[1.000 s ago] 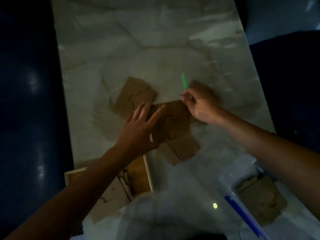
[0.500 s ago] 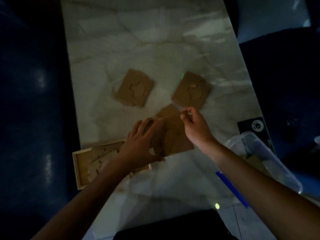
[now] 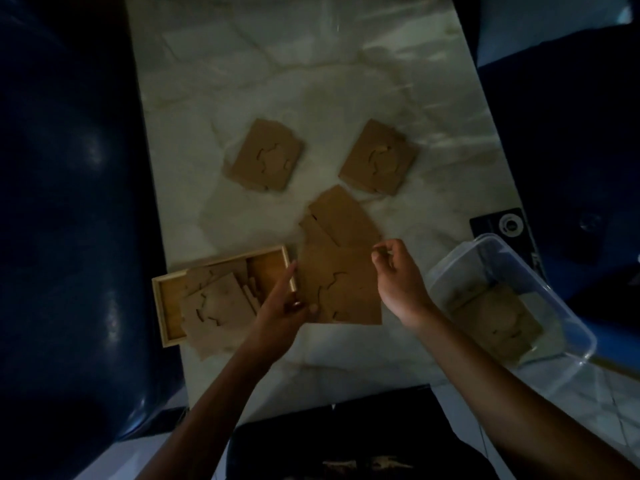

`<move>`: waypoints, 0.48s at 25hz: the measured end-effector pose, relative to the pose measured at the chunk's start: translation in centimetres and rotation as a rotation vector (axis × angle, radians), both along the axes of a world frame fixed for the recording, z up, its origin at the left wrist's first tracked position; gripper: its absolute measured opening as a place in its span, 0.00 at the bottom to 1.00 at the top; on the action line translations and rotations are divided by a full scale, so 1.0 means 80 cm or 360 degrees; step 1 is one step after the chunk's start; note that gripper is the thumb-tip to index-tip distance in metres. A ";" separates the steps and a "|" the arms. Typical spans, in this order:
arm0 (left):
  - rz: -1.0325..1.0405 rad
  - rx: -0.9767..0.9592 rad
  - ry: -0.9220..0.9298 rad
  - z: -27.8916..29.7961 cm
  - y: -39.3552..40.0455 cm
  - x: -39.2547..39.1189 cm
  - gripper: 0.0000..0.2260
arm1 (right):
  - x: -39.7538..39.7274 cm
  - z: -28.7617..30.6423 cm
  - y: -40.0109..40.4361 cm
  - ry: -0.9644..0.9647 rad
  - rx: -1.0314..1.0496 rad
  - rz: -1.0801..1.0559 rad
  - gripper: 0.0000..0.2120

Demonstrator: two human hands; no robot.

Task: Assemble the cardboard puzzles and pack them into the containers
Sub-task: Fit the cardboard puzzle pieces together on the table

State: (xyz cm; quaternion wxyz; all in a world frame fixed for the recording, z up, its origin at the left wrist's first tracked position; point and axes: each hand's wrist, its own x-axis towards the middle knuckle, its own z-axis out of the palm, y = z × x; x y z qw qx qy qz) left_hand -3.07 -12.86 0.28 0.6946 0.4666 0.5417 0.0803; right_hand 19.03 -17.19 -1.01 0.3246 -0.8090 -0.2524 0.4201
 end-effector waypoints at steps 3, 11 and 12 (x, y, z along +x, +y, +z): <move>0.0365 -0.0232 -0.0037 0.005 -0.012 0.005 0.30 | -0.015 -0.002 -0.029 0.0065 -0.0099 0.0033 0.01; 0.0366 -0.0165 0.0193 -0.011 -0.019 -0.016 0.11 | -0.035 -0.014 -0.086 0.0253 -0.0375 0.0171 0.02; 0.0312 -0.0131 0.0233 -0.012 -0.020 -0.017 0.10 | -0.035 -0.013 -0.089 0.0234 -0.0411 0.0273 0.03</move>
